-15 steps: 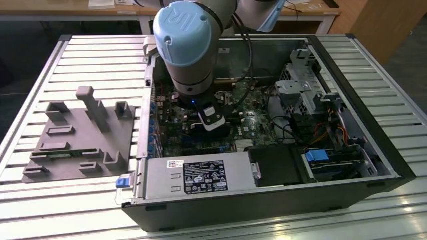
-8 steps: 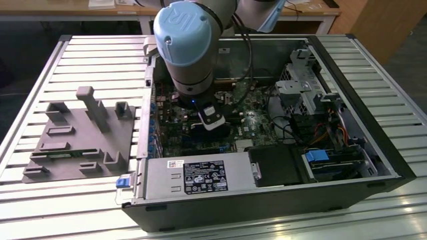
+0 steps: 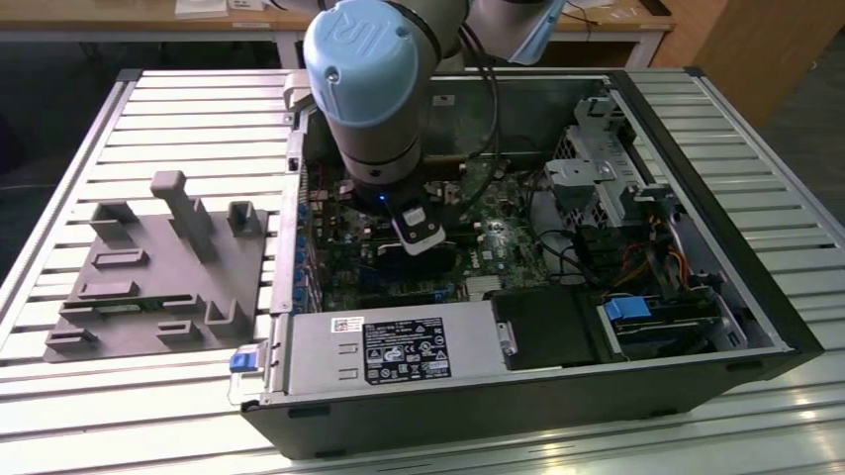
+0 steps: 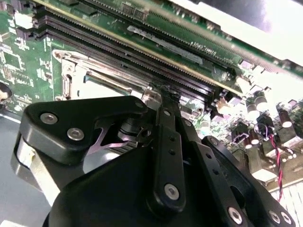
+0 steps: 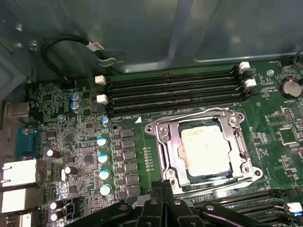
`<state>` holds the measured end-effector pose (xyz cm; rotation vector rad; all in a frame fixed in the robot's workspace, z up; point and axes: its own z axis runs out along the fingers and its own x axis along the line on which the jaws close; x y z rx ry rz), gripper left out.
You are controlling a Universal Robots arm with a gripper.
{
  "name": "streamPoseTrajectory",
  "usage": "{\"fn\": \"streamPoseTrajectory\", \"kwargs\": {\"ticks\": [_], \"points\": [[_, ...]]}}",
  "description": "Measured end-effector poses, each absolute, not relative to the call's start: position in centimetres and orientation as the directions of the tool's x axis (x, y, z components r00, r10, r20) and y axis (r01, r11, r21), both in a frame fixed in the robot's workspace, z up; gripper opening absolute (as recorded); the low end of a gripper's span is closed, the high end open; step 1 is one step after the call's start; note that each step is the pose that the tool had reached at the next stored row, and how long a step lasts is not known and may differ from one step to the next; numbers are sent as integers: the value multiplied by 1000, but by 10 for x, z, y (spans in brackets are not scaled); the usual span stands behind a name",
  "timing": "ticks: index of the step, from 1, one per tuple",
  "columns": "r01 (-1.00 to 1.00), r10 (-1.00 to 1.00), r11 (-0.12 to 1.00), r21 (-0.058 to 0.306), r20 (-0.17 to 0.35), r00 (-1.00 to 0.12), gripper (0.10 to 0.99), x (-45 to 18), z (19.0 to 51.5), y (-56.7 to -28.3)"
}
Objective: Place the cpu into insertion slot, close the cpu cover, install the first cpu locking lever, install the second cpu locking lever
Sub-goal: 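Install the second cpu locking lever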
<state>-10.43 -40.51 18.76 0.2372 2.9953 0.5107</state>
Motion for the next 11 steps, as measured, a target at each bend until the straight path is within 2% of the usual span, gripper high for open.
{"fn": "streamPoseTrajectory", "kwargs": {"ticks": [11], "points": [[137, 168, 933, 334, -66, -984, 106, -104, 202, -405]]}}
